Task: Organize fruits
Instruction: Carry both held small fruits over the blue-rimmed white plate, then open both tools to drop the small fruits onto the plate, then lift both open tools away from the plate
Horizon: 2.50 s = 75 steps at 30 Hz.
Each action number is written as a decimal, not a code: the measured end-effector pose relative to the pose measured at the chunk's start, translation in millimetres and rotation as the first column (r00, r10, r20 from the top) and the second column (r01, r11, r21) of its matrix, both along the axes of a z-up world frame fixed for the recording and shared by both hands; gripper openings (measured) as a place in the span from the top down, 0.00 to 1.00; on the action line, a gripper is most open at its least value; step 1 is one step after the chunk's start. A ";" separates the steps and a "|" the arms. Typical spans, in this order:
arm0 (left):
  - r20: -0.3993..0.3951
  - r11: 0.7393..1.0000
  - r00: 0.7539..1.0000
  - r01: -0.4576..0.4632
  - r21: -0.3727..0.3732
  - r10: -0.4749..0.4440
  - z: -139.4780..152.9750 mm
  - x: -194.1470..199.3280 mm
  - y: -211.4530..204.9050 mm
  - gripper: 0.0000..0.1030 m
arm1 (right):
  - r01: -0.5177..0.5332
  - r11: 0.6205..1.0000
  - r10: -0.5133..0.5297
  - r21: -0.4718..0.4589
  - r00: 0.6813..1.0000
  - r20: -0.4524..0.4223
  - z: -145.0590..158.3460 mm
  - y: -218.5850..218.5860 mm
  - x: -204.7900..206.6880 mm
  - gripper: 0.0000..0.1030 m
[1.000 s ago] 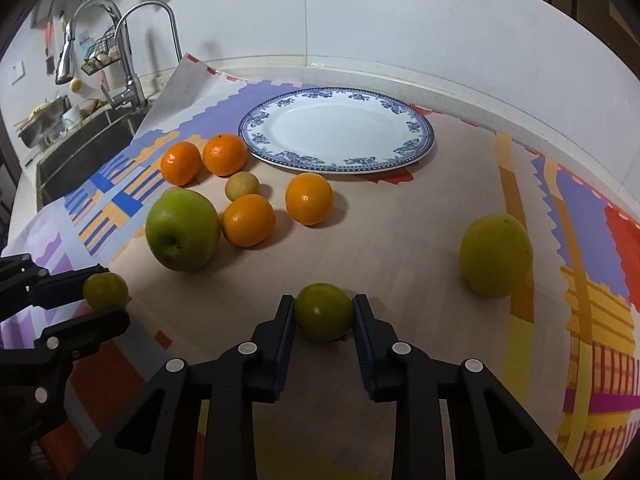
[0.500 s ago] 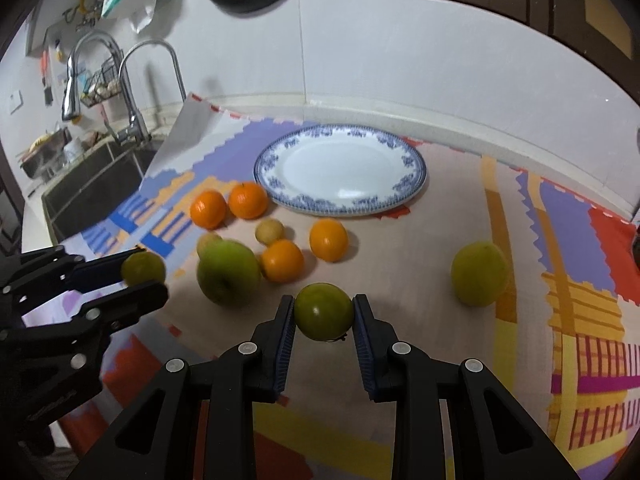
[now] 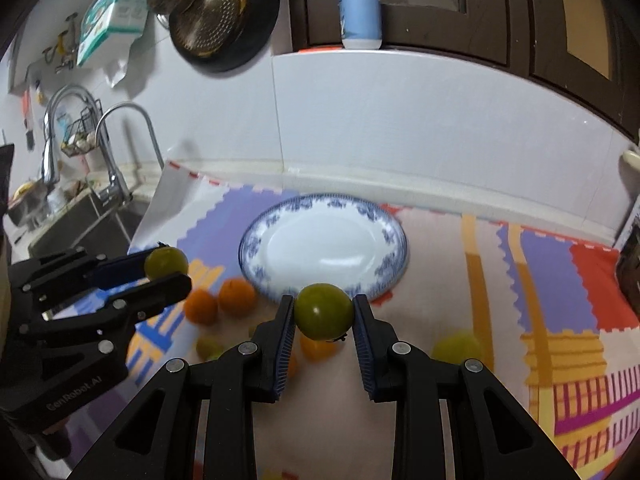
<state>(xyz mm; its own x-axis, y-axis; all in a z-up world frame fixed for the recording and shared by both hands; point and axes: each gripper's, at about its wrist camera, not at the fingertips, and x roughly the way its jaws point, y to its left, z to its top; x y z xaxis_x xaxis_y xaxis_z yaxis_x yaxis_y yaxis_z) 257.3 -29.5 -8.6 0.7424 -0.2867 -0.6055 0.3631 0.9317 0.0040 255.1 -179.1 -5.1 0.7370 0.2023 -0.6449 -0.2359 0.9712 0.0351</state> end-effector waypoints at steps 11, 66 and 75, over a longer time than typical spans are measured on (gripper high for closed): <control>-0.039 1.000 0.999 0.012 0.003 -0.012 -8.0 85.1 0.6 0.72 | 0.040 0.999 -0.040 -0.011 0.999 -0.014 0.9 7.7 73.3 0.71; -0.047 0.998 0.997 -0.062 0.028 0.063 14.8 102.9 21.1 0.30 | 0.123 0.992 -0.123 0.010 0.992 -0.026 -0.5 4.7 112.9 0.43; 0.046 0.996 0.995 -0.084 0.001 0.084 44.9 47.6 35.1 0.19 | 0.114 0.994 -0.114 0.004 0.990 0.079 32.8 12.2 54.5 0.33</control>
